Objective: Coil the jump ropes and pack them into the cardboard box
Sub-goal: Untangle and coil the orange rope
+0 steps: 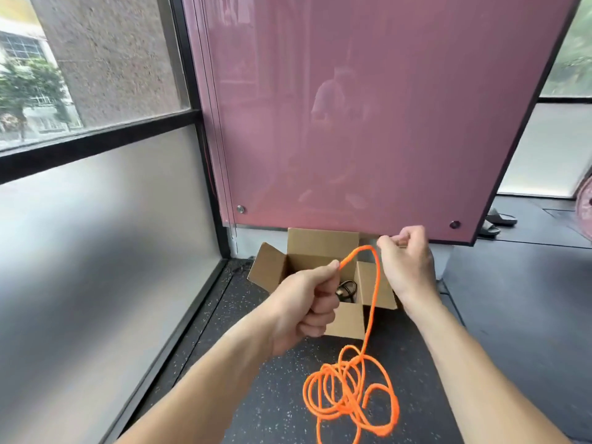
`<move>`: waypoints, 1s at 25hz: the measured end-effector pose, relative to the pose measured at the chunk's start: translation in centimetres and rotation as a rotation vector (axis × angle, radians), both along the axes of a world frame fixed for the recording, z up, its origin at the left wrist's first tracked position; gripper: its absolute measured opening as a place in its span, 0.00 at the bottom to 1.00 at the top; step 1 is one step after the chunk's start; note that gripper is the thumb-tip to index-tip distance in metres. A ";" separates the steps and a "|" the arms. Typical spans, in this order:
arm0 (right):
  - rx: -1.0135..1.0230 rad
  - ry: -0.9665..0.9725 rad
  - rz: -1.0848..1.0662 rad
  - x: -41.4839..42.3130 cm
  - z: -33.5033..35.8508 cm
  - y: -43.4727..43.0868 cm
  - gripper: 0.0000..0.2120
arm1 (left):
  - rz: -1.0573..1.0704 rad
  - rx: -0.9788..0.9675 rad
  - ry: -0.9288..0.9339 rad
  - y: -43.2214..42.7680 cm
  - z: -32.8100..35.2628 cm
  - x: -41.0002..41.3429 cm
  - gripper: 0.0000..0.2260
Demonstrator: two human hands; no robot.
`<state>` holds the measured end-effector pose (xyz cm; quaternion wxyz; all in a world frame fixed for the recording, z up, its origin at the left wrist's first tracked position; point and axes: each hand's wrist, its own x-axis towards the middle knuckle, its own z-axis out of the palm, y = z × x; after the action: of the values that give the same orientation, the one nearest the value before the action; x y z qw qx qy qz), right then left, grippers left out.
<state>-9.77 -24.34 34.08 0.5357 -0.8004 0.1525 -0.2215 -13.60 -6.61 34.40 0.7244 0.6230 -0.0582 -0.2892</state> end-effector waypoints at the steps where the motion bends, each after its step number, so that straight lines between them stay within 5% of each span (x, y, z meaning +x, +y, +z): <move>1: -0.026 0.003 0.116 -0.2 0.2 -0.1 0.13 | 0.005 -0.134 0.006 -0.5 0.3 0.1 0.21; 3: -0.003 0.071 0.538 -0.5 -0.1 0.6 0.17 | -0.003 -0.366 0.016 -1.2 0.4 0.4 0.20; 5: -0.129 0.196 0.871 -1.3 -1.2 2.6 0.07 | -0.019 -0.511 0.003 -1.1 0.1 1.1 0.19; 9: -0.274 0.193 0.790 0.0 -3.3 4.4 0.14 | 0.070 -0.844 -0.046 1.1 0.4 3.2 0.21; 12: -0.218 0.228 0.792 1.4 -3.2 4.8 0.20 | 0.449 -0.938 -0.155 3.2 0.7 5.1 0.19; 14: -0.366 0.252 0.839 1.7 -3.4 5.8 0.22 | 0.678 -0.904 -0.273 5.0 0.5 6.7 0.18; 17: -0.544 0.183 0.864 1.8 -3.8 6.8 0.21 | 0.858 -0.594 -0.443 8.1 -1.1 9.1 0.18; 21: -0.664 -0.105 0.692 1.7 -3.4 6.2 0.15 | 0.660 0.528 -0.693 7.7 -3.6 9.2 0.17; 23: -0.729 -0.215 0.555 1.9 -3.0 5.4 0.10 | 0.365 0.712 -0.630 6.1 -3.8 8.4 0.17; 25: -0.701 -0.243 0.418 2.6 -2.7 4.0 0.10 | 0.108 0.629 -0.466 4.7 -3.7 7.5 0.20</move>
<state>-7.16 -20.35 31.36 0.2786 -0.9159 -0.1621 -0.2394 -6.10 -1.87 30.69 0.4797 0.8657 -0.0965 -0.1053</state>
